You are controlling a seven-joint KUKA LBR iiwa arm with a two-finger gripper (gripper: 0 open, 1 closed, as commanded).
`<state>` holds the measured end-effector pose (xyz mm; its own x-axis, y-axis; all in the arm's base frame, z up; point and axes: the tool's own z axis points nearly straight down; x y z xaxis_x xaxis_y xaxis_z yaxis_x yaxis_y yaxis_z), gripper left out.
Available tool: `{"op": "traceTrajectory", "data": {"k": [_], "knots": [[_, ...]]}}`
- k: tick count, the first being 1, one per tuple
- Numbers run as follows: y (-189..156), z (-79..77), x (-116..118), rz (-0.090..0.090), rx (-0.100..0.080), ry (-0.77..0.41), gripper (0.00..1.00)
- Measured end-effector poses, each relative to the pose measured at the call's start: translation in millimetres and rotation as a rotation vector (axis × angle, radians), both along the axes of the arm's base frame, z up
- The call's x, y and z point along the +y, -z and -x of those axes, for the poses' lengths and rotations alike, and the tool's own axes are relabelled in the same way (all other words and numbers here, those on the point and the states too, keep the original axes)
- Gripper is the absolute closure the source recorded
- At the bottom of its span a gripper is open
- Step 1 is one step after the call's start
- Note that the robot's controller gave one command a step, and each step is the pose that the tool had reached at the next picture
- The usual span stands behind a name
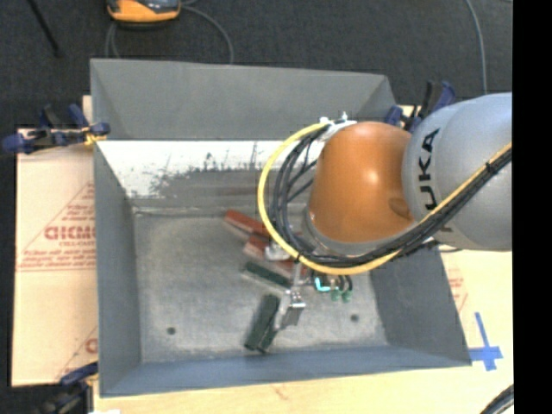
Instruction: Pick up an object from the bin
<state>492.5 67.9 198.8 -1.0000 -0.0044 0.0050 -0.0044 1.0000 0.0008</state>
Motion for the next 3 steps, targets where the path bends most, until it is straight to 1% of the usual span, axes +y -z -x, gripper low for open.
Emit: {"op": "traceTrajectory", "data": {"k": [1, 2, 3], "knots": [[-3.3, -1.7, -0.3, 0.0, -0.007, 0.002, 0.0], [46.6, 0.0, -2.3, -0.001, -0.015, -0.047, 0.0], [123.8, -27.0, -12.9, -0.002, -0.016, -0.41, 1.0]]}}
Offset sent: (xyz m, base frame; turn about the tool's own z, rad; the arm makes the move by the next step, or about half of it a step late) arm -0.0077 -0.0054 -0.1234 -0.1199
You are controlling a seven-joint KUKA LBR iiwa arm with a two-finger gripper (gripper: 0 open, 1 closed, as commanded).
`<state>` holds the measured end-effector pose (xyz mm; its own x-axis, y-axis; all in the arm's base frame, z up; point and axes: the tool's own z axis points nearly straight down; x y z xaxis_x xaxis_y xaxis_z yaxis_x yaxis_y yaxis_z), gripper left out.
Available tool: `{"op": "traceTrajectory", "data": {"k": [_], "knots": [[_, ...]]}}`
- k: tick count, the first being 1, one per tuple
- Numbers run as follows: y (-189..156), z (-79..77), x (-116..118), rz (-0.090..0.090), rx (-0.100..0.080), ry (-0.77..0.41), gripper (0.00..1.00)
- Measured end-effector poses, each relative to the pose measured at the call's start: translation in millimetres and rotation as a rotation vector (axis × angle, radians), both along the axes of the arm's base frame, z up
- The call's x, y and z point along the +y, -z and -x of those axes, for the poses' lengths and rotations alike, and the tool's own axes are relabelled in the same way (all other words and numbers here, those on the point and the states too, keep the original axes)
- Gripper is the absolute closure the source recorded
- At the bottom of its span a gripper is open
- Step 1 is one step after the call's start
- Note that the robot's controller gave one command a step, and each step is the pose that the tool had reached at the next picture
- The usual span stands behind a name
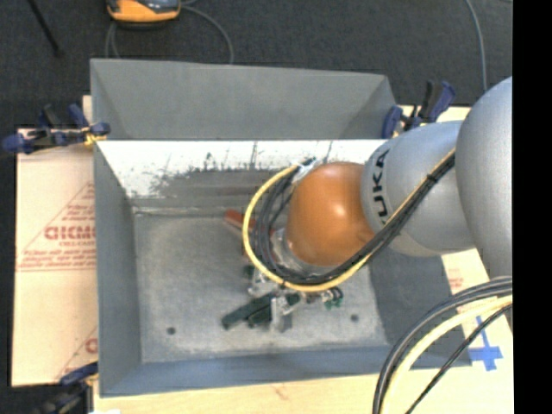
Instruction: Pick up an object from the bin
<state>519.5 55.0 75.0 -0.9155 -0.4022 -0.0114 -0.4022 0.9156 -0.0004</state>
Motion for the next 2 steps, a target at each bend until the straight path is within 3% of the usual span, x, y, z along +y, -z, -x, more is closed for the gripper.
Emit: {"op": "traceTrajectory", "data": {"k": [1, 2], "knots": [[0.0, 0.0, 0.0, 0.0, 0.0, 0.001, 1.0], [-130.6, -6.9, -8.9, 0.003, 0.007, 0.025, 1.0]]}}
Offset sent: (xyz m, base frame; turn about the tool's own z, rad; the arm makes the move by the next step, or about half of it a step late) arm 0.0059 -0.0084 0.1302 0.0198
